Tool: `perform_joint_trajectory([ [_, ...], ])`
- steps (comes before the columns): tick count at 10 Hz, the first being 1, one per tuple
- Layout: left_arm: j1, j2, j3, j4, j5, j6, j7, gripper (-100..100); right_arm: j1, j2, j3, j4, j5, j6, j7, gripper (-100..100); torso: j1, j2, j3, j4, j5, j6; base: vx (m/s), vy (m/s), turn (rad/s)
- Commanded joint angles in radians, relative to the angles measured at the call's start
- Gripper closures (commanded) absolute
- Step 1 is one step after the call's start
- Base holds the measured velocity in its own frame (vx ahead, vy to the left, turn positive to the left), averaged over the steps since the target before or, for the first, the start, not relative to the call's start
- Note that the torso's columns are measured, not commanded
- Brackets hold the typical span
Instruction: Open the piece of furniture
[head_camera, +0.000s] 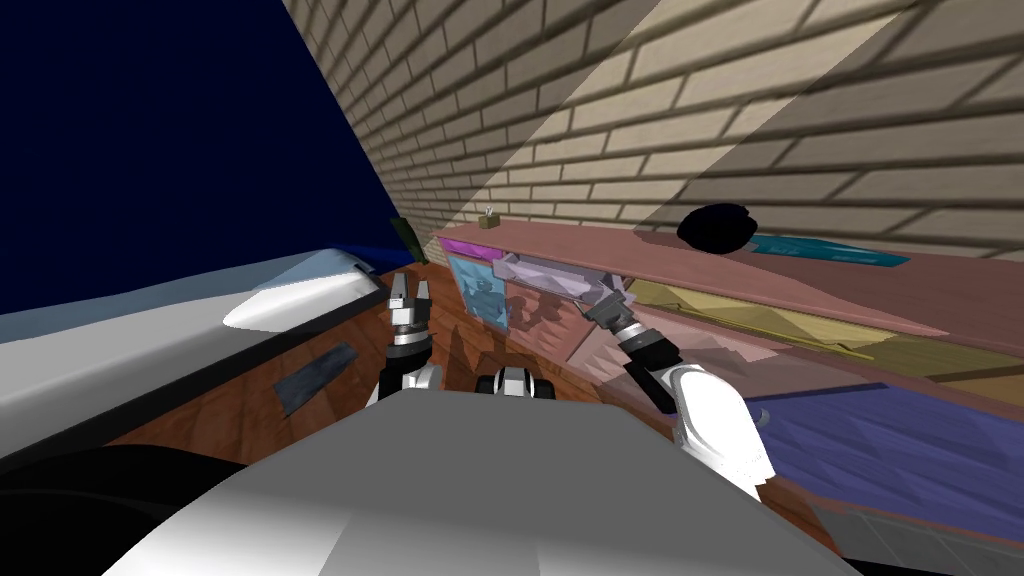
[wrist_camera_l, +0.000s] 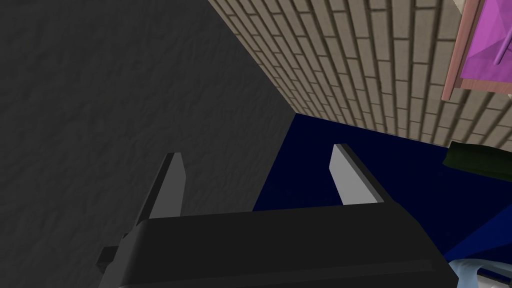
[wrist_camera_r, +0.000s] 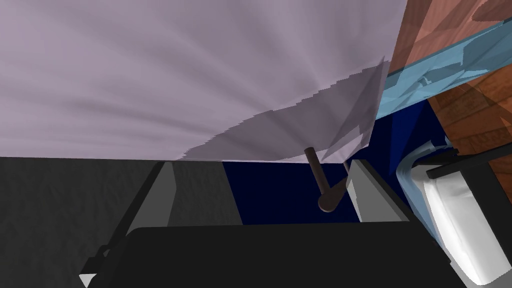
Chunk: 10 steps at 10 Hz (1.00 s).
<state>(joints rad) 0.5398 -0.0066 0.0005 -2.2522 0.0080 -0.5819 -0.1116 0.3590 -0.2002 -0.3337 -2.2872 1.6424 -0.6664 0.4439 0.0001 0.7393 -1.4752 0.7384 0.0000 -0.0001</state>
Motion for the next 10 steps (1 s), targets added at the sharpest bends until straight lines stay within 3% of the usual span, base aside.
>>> perform_joint_trajectory([
  [1,0.0,0.0,0.0,0.0,0.0,0.0,0.0,0,0.013,-0.022,-0.028,-0.055,0.015,-0.022,-0.073,-100,0.0,-0.001,0.0,0.0,0.0,0.0,0.045,0.028,-0.043],
  [3,0.0,0.0,0.0,0.0,0.0,0.0,0.0,0,0.018,-0.03,-0.038,-0.076,0.021,-0.03,-0.103,-100,0.002,0.002,0.001,0.003,0.002,-0.001,0.024,0.016,-0.027],
  [4,0.0,0.0,0.0,0.0,0.0,0.0,0.0,0,0.02,-0.027,-0.031,-0.057,0.021,-0.029,-0.083,-100,0.004,0.004,0.001,0.005,0.004,-0.001,0.013,0.003,-0.013],
  [5,0.0,0.0,0.0,0.0,0.0,0.0,0.0,0,0.022,-0.028,-0.032,-0.058,0.024,-0.032,-0.09,0,0.004,0.005,0.002,0.004,0.003,-0.001,0.0,0.0,0.0],
  [10,0.0,0.0,0.0,0.0,0.0,0.0,0.0,0,0.027,-0.028,-0.031,-0.052,0.026,-0.035,-0.088,0,0.0,0.0,0.0,0.001,0.001,0.0,0.0,0.0,0.0],
])
